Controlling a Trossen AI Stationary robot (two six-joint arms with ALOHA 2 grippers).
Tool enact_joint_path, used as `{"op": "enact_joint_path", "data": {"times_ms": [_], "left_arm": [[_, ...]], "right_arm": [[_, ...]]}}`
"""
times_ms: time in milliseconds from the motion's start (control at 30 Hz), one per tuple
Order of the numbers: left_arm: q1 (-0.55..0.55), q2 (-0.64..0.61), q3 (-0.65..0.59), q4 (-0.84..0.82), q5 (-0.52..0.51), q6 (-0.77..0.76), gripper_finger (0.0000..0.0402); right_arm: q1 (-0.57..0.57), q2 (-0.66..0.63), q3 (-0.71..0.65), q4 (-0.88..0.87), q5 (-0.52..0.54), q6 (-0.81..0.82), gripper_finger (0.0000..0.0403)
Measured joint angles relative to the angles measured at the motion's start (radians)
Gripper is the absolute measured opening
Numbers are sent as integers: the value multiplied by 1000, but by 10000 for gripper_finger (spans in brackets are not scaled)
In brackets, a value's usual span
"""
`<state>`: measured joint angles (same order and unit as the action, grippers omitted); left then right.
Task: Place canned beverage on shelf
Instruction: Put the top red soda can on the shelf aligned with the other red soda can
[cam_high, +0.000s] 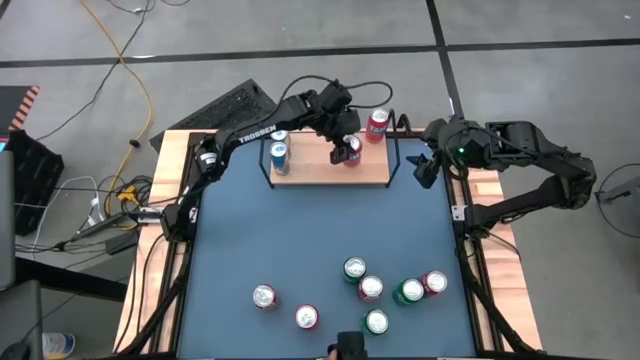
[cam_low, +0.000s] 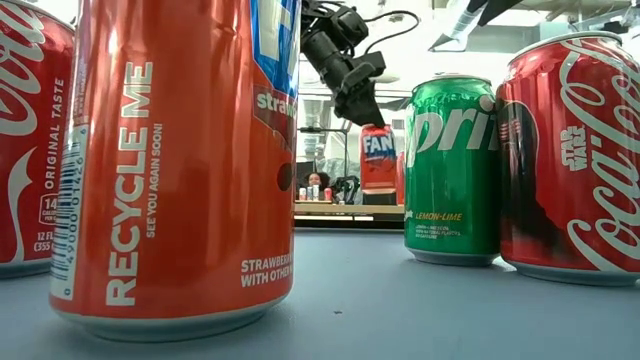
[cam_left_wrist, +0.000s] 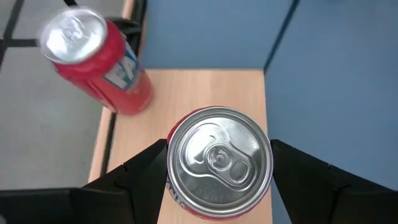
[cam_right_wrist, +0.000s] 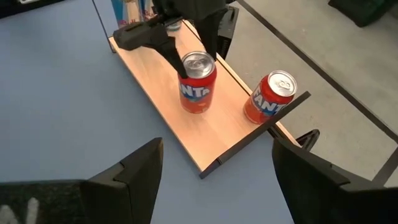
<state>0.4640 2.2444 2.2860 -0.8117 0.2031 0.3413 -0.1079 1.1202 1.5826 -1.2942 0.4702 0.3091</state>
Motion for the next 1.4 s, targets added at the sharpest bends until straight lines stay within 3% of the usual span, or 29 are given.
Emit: {"op": "enact_joint_path", "data": {"times_ms": [733,1100,1400], "left_arm": [[-19,32,0,-7,-15,41,247],[-23,32,1,-4,3,71,320],[-23,9,64,-55,21,57,327]], "right_arm": [[0,0,0,-1,1,-3,285],[0,0,0,-7,1,-3,286],[-16,4,0,25,2,-30,286]]}}
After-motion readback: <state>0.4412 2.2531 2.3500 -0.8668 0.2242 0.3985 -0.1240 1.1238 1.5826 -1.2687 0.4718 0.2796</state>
